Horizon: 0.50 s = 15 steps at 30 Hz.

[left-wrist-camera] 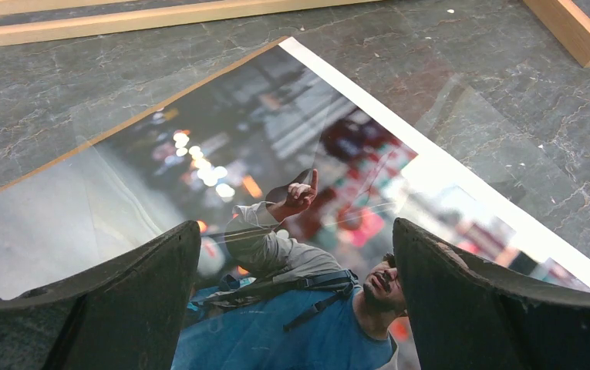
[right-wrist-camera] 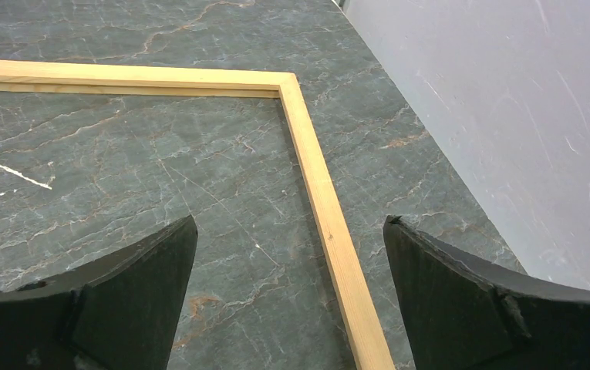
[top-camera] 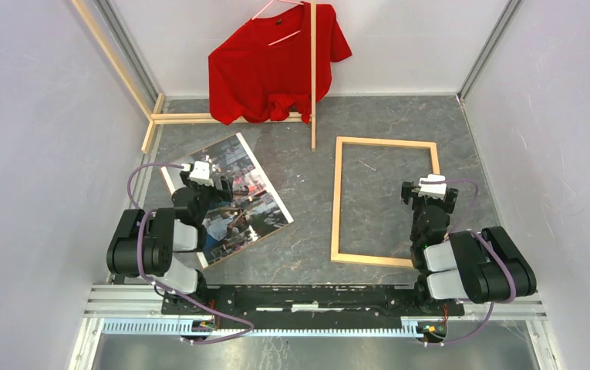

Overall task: Put the photo into the frame
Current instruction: Turn over the photo frame at the center of the board.

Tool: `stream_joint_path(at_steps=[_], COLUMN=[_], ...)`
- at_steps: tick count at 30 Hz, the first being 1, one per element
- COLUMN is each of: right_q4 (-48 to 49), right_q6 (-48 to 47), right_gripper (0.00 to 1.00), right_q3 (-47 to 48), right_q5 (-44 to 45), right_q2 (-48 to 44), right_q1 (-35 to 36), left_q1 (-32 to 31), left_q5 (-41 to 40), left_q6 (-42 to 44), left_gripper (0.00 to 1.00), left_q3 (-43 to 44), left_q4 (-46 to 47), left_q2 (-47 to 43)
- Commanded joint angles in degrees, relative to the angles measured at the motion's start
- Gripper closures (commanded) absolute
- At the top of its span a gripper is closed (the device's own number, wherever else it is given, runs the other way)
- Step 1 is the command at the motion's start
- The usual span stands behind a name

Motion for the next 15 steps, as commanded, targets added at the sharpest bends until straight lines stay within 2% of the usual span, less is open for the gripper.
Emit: stream_joint_path(at_steps=[1,8,12,14,15], right_q4=[3.2,3.2,1.4,0.2,-7.6], right_q6=[-0.5,-0.5,1.8,0.8,1.7], right_gripper=[0.02,0.02,0.02,0.02,0.02], right_q3=[-5.4,-5.4,-5.1,-4.6,-2.0], right_q5=[-0.3,-0.4,4.6,3.9,7.5], right_q2=[-0.2,-0.2,-1.5,-3.7,-6.4], right_q1=[0.2,0.2,0.1,0.3,0.9], left_q1=[0.1,0.1,0.2,0.3,0.4], left_q5=[-1.1,-1.0,-0.6,-1.4,-1.8], left_q6=[-1.5,-1.5,-1.5,-1.9,-1.1], left_gripper=[0.00,0.00,0.00,0.00,0.00], left_q3=[0.7,0.8,1.2,5.2,8.9], left_q4=[2.6,2.4,1.3,-10.0,-19.3], left_q2=[0.1,0.3,-0.7,-4.7,-6.8])
